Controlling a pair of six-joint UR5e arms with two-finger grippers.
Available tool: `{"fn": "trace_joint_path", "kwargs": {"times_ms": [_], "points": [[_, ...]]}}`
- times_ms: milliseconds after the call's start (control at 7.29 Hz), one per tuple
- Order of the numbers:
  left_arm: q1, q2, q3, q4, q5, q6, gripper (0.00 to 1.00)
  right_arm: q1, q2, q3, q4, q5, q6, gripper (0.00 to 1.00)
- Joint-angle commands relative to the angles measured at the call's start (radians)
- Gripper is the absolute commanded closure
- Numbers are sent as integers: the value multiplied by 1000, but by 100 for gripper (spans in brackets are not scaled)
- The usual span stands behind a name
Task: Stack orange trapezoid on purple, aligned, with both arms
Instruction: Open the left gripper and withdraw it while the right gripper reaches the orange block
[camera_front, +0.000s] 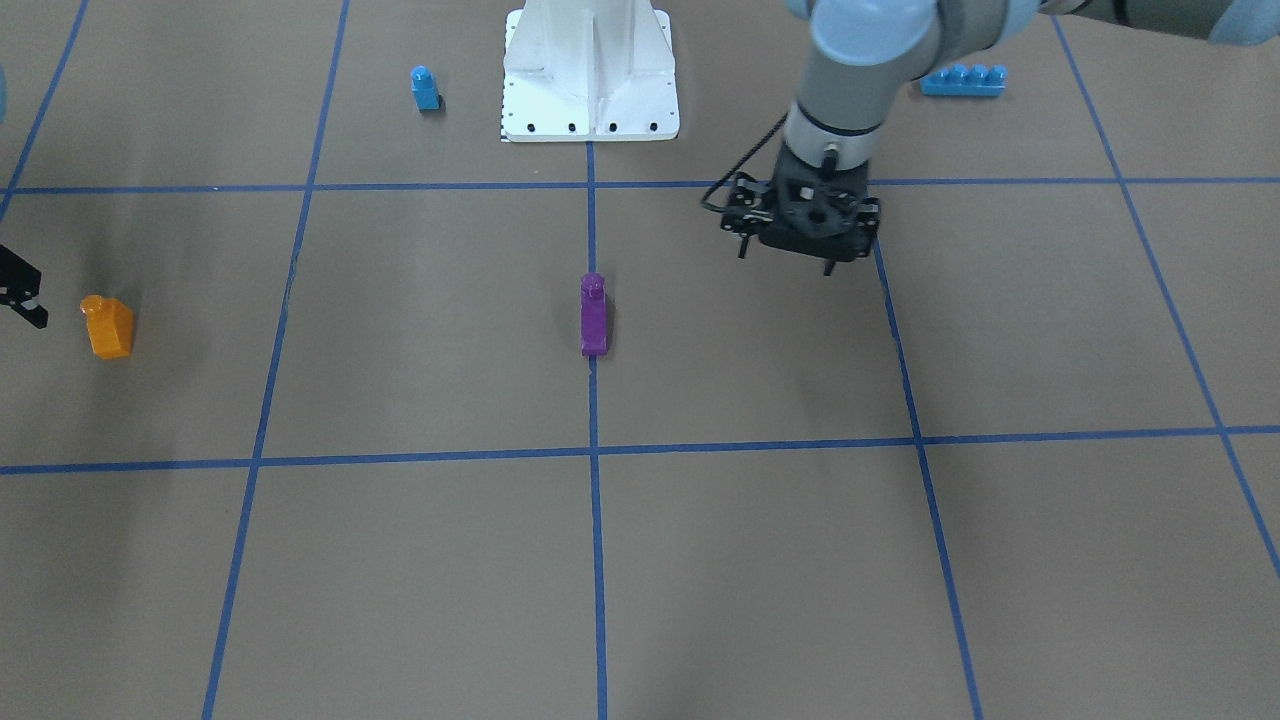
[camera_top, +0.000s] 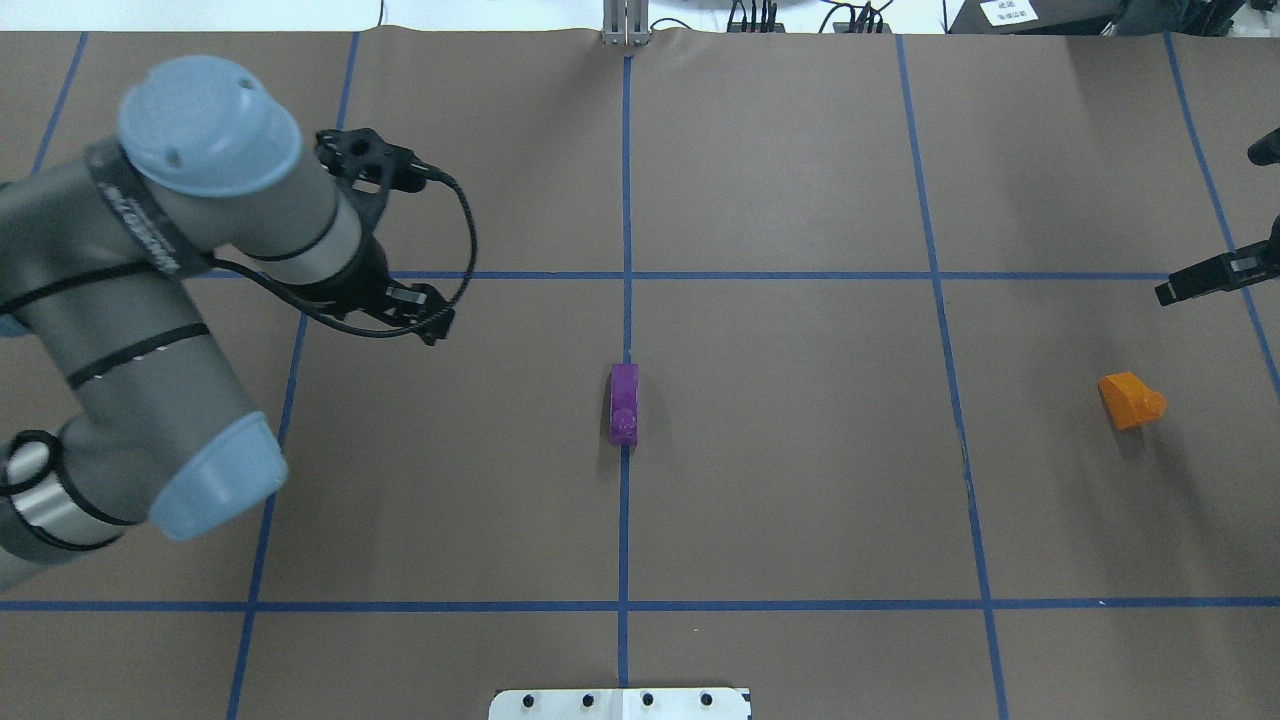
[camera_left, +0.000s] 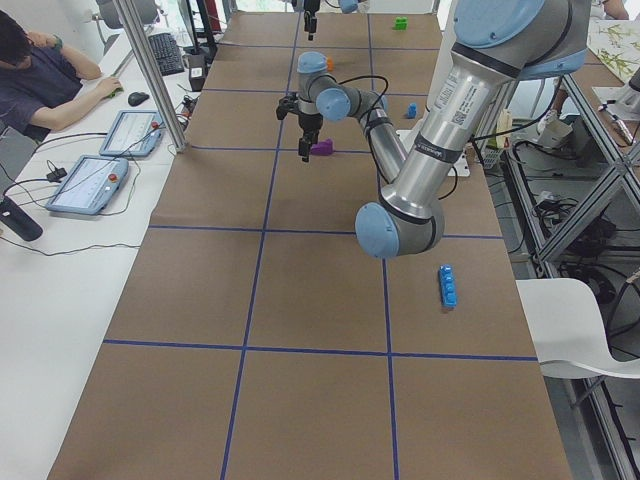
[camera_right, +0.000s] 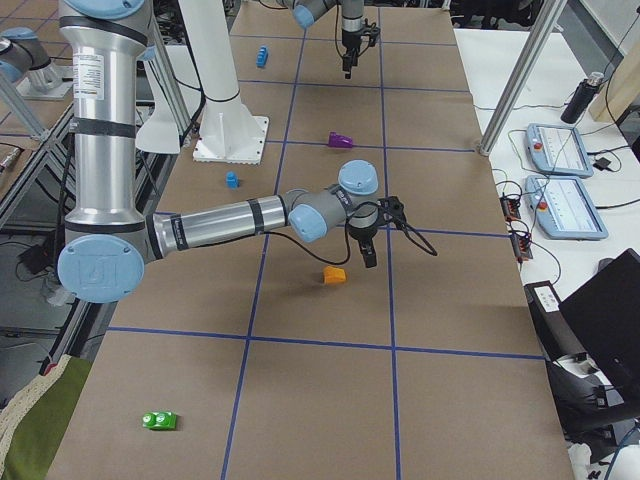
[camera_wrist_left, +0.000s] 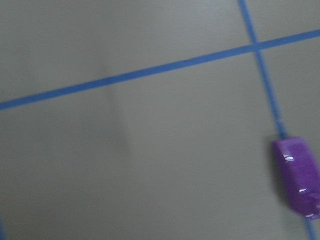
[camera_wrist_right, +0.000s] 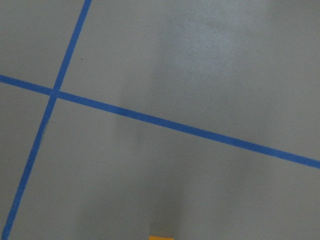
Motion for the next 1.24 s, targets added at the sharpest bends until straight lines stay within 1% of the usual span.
{"fn": "trace_joint_path", "kwargs": {"times_ms": [0,137,275,412,686,824,961,1098], "points": [[-204,144,-30,7,-113,318,0,-111,-48,-57,189,-64,194,3],[-232,159,-30,7,-119,352,0,-122,-63,-100,244,-69,195,3],[-233,158,-30,7,-118,350,0,-135,-88,-116,276,-87,195,3],[-231,158,-30,7,-116,350,0,-151,-108,-116,280,-103,193,3],[-231,157,-30,5,-113,350,0,-188,-114,-116,284,-109,195,13],[-231,155,-30,5,-113,349,0,-202,-114,-116,284,-116,195,13],[-229,155,-30,5,-115,344,0,-217,-114,-116,283,-133,195,17],[-229,154,-30,5,-115,341,0,-227,-114,-116,283,-136,195,29]]}}
